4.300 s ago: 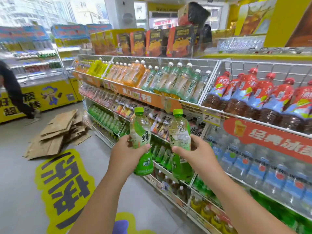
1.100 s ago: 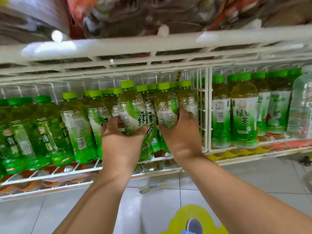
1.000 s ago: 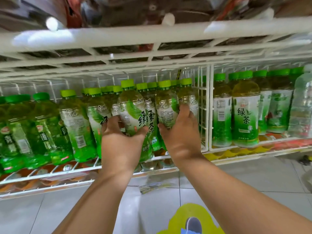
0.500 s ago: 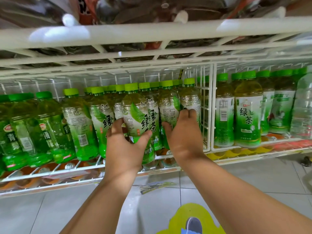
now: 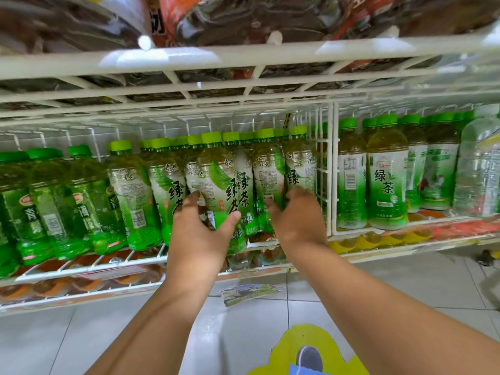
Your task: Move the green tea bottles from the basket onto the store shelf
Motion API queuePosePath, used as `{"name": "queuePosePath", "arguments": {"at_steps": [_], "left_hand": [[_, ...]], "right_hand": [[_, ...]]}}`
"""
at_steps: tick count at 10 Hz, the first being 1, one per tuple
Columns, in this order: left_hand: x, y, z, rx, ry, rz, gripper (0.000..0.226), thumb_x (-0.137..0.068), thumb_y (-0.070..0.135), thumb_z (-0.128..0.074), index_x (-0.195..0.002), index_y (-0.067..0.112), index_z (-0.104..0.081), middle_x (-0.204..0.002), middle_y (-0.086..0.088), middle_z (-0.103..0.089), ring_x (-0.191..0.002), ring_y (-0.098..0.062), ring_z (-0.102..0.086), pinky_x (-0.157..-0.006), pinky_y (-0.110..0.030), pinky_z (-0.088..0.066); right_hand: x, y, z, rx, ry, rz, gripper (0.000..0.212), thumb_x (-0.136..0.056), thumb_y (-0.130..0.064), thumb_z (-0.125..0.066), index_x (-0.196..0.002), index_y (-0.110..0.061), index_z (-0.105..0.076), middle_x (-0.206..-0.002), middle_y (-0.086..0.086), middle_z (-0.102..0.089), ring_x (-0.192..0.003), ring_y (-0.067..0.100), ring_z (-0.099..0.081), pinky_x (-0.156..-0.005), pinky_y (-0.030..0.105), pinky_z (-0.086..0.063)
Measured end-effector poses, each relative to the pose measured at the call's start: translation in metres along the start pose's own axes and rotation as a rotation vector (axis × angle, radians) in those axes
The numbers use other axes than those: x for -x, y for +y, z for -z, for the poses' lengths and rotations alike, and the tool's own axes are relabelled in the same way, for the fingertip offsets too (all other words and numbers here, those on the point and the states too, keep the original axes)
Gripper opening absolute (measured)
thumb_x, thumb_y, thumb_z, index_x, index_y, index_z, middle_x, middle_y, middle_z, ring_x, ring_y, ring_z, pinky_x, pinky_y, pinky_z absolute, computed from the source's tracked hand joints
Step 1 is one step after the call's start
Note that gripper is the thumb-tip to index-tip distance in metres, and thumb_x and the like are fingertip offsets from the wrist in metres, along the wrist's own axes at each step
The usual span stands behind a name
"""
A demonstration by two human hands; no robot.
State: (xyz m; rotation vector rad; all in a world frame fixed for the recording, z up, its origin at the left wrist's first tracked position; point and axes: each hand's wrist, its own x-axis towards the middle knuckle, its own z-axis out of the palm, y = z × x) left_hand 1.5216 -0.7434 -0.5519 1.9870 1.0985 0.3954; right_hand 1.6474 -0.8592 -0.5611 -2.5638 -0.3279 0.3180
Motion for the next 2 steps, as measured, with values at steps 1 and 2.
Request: {"name": "queuePosePath", "arguments": {"at_steps": [1,2], "left_hand": [[0.0108,-0.0064,0.0052,0.002,-0.029,-0.004,0.091,-0.081,0.060,-0.075,-0.154,0.023,-0.035,-0.136,-0.004,-0.054,-0.120,-0.024,-0.057,-0.097,-0.045,-0.053],[0.0152,-0.0086,0.0107,-0.057,-0.047,-0.039,0.087,-0.083,0.063,-0.069,-0.153,0.024,-0.036,-0.135,-0.003,-0.053,-0.120,-0.023,-0.057,-0.098,-0.045,-0.052]], "right_hand": [[0.0172,0.0144,-0.0004,0.069,-0.034,0.075,0.041,-0.102,-0.045,-0.055,-0.127,-0.012,-0.056,-0.126,0.008,-0.055,-0.108,0.026,-0.058,-0.078,0.032,-0.046],[0.0250,0.0182,0.0015,0.154,-0.041,0.158,0.041,-0.103,-0.045,-0.048,-0.130,-0.015,-0.055,-0.132,0.006,-0.054,-0.125,0.028,-0.050,-0.086,0.038,-0.049]]}}
